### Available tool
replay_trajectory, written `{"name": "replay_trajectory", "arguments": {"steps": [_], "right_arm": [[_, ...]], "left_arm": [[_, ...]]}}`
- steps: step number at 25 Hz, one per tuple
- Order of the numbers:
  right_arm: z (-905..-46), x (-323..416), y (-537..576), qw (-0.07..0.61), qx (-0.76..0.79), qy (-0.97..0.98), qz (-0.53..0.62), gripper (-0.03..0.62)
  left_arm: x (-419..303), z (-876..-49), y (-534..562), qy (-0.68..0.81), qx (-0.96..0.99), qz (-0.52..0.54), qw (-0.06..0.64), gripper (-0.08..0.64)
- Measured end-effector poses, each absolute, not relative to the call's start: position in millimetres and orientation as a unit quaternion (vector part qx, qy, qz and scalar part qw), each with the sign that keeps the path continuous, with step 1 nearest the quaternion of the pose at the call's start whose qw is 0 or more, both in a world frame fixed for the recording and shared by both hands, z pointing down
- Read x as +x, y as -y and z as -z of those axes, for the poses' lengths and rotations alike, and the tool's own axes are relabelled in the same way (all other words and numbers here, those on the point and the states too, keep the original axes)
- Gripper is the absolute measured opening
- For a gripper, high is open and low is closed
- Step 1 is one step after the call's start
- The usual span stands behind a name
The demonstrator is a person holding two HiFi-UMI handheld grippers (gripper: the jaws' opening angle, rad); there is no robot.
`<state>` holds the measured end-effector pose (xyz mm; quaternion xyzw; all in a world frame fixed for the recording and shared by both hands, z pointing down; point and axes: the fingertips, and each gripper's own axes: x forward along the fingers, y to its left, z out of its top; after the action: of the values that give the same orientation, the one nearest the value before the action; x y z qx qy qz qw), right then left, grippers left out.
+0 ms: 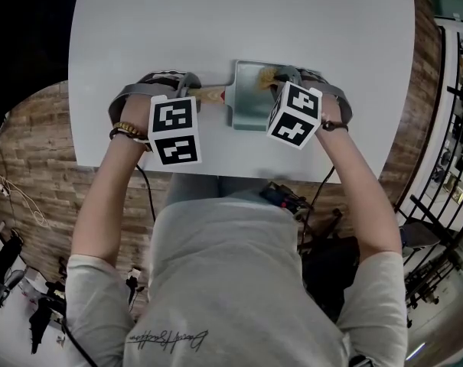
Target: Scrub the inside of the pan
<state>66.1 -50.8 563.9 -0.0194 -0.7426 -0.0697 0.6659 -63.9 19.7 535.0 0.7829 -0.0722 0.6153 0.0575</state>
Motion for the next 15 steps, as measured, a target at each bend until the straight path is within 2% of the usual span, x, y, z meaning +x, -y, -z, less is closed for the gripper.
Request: {"name": "replay_trajectory", "arguments": {"steps": [8,15], "right_arm": [[-565,64,55,0.655,-0.004,0.75,0.087,0.069],[-564,83,18,0.669,-0.051,0.74,0.047,0.069]], "left_arm": [[-68,-538,-19,0.086,0.781,-0.615,0.07,0.152],[-68,-538,-14,0.09,0.775,-0.621,0.069,0.152]]}}
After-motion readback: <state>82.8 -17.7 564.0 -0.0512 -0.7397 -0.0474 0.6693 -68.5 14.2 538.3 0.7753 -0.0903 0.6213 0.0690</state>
